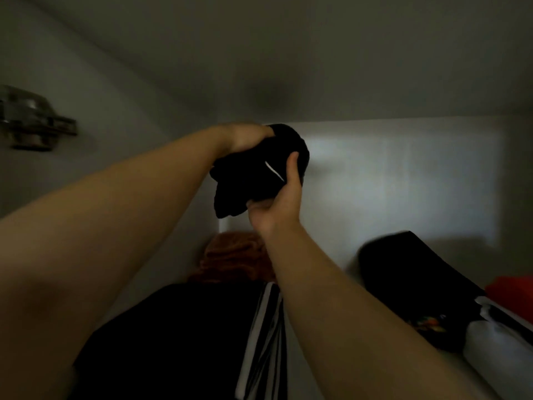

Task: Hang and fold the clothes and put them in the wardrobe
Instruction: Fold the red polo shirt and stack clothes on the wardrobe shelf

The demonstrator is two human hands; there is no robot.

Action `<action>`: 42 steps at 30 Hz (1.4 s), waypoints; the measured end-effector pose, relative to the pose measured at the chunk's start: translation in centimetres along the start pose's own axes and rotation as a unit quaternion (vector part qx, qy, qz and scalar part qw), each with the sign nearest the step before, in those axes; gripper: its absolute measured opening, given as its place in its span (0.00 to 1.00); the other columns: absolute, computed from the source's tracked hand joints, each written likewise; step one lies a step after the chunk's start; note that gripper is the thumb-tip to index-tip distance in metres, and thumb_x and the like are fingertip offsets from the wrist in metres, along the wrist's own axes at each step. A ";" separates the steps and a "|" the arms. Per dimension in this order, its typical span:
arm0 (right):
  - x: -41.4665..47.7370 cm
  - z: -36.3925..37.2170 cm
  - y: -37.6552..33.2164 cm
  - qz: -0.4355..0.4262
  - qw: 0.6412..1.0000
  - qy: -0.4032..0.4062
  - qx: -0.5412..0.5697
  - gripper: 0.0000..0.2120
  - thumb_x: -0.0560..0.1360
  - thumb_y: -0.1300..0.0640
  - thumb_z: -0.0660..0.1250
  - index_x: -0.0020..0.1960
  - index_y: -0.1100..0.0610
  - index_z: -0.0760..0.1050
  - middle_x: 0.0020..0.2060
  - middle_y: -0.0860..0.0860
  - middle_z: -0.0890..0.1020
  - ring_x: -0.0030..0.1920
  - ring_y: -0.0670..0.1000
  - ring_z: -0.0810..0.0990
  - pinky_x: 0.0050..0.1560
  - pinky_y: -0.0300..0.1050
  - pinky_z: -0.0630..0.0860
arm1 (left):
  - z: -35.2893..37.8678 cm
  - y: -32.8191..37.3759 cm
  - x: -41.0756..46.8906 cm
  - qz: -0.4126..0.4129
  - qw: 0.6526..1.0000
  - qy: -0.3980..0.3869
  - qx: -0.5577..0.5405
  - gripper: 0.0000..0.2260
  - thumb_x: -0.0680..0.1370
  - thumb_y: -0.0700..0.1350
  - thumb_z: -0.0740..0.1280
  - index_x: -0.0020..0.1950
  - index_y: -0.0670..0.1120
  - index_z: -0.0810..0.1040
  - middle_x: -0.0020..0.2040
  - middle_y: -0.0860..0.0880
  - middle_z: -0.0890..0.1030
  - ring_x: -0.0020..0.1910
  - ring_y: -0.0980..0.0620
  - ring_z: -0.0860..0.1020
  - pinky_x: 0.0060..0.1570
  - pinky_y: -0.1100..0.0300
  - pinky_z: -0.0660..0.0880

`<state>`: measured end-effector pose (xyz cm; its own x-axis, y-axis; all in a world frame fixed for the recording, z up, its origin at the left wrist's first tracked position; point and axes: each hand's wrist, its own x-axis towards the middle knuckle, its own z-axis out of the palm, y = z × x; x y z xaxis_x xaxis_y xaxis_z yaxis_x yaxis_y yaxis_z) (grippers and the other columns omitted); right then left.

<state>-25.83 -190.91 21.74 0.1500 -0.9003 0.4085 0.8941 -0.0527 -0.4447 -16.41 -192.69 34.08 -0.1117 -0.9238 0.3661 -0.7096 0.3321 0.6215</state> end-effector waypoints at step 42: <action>-1.9 -21.0 -19.1 0.349 0.286 0.213 -0.867 0.21 0.86 0.56 0.55 0.77 0.62 0.62 0.74 0.59 0.67 0.72 0.58 0.68 0.69 0.46 0.64 | 33.8 2.3 1.4 0.041 0.916 -0.289 0.274 0.20 0.81 0.44 0.62 0.70 0.38 0.74 0.68 0.37 0.75 0.64 0.40 0.76 0.66 0.51 0.73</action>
<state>-52.02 -197.23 12.69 -0.3576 -0.9047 -0.2315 -0.8989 0.4006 -0.1774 -41.70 -199.68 12.57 -0.4171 -0.8992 -0.1317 -0.9078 0.4052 0.1086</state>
